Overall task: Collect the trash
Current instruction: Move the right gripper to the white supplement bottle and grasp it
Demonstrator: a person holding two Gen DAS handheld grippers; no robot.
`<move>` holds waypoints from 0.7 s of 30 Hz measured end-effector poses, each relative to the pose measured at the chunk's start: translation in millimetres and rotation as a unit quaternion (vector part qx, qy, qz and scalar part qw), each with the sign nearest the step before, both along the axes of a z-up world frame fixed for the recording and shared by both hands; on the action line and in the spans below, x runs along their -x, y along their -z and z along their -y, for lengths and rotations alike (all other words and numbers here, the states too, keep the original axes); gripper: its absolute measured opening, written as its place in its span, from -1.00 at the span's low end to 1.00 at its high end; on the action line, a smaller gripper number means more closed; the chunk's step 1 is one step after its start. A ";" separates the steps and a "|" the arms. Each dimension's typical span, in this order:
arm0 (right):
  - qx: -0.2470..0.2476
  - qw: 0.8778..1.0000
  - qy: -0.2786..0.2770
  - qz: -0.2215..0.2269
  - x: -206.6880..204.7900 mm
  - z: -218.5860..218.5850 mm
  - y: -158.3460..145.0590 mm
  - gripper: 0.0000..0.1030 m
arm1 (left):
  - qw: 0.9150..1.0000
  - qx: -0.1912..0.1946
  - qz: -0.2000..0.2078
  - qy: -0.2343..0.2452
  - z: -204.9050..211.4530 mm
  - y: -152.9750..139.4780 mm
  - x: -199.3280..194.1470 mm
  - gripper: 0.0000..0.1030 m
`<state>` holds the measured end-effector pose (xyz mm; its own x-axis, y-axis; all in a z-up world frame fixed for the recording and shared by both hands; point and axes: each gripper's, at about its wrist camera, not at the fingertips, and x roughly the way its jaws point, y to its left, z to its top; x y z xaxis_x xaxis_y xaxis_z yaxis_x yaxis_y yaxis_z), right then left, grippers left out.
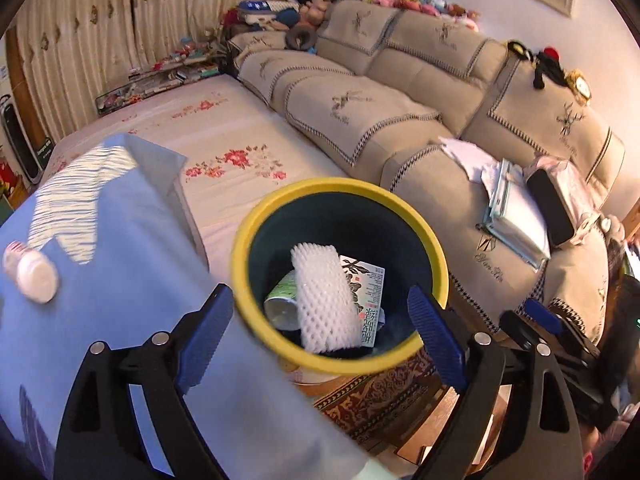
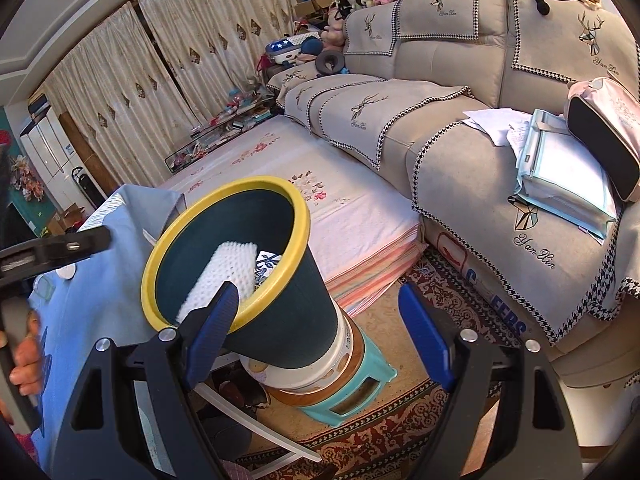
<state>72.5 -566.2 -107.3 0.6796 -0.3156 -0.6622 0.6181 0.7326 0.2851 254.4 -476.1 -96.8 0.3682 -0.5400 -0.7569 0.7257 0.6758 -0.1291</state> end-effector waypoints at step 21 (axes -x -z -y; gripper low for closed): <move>0.059 0.966 -0.251 -0.003 -162.7 -142.2 -65.8 0.58 | 0.936 0.010 0.138 -0.322 -389.1 -7.8 -56.9 0.88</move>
<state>235.2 -424.0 -41.5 0.7624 -0.0209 -0.6468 0.1778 0.9678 0.1782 311.3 -87.0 -89.0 0.8033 -0.1517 -0.5759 0.1755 0.9844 -0.0145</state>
